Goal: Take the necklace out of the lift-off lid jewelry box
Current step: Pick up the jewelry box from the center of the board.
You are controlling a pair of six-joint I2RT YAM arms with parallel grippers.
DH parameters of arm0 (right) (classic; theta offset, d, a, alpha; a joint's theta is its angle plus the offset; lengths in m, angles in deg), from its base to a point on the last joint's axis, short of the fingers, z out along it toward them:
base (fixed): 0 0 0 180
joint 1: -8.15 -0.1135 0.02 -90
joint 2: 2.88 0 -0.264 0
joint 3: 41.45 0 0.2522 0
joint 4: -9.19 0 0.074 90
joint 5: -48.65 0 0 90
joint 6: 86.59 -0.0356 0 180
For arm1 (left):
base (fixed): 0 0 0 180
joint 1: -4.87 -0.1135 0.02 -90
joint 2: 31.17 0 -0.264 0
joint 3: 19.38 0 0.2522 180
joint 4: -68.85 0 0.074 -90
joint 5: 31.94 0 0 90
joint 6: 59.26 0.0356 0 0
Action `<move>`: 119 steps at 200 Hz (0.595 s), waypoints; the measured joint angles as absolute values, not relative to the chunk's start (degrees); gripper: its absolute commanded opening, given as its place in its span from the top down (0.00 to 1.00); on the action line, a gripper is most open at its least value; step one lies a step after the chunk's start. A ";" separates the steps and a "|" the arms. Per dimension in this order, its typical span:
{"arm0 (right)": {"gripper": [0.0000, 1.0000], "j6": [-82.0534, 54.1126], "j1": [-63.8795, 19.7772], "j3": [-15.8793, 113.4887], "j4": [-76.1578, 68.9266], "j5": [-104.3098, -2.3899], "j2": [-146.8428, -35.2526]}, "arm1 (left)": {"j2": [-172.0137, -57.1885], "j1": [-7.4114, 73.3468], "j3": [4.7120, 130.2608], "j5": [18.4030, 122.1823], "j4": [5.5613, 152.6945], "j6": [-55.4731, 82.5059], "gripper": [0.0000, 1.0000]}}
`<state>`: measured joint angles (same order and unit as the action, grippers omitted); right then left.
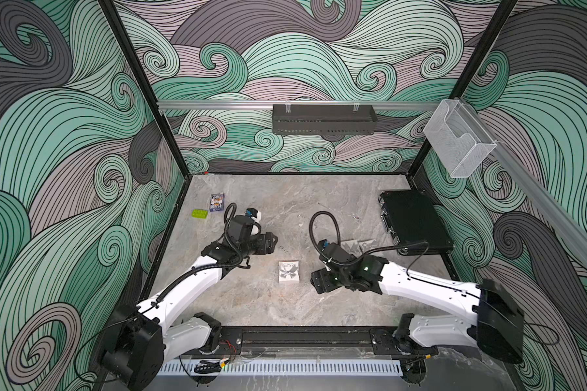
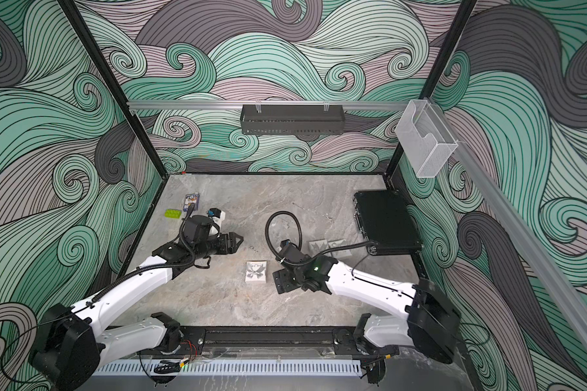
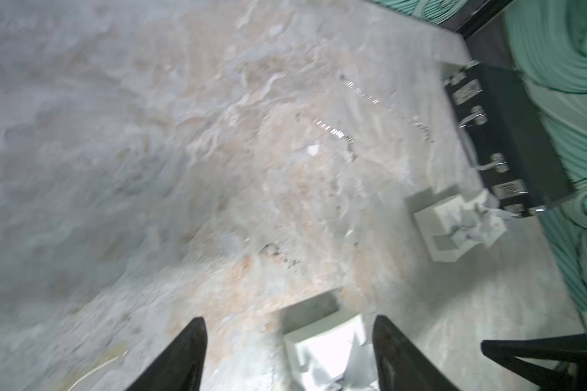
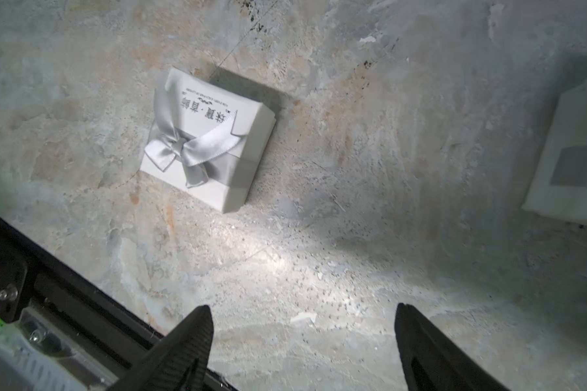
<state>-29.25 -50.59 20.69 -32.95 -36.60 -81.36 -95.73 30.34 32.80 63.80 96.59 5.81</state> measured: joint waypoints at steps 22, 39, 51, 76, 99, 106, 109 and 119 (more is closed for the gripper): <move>0.10 -30.06 -52.99 26.86 -32.40 -34.63 -89.71 | -94.61 29.62 29.76 61.72 98.05 5.87 0.22; 0.10 -30.10 -54.46 31.89 -31.99 -33.73 -94.93 | -92.97 28.90 28.16 60.52 98.05 5.85 0.22; 0.10 -30.17 -55.18 34.77 -31.68 -33.52 -97.97 | -91.88 28.20 27.55 59.87 97.81 5.81 0.22; 0.09 -30.56 -55.99 38.73 -31.83 -32.86 -102.37 | -90.50 26.93 26.48 59.28 96.70 5.66 0.22; 0.07 -31.44 -56.56 40.89 -32.66 -31.81 -105.08 | -89.89 26.23 25.56 59.12 95.65 5.61 0.22; 0.07 -31.74 -56.73 41.28 -32.93 -31.37 -105.71 | -89.87 26.19 25.36 59.12 95.36 5.61 0.22; 0.06 -31.85 -56.86 41.50 -33.12 -31.13 -105.99 | -89.87 26.17 25.30 59.15 95.23 5.61 0.22; 0.06 -32.25 -57.19 42.09 -33.71 -30.59 -106.78 | -89.87 25.99 25.06 59.21 94.82 5.59 0.22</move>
<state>-32.25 -57.19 42.09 -33.71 -30.59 -106.78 -89.87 25.99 25.06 59.21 94.82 5.59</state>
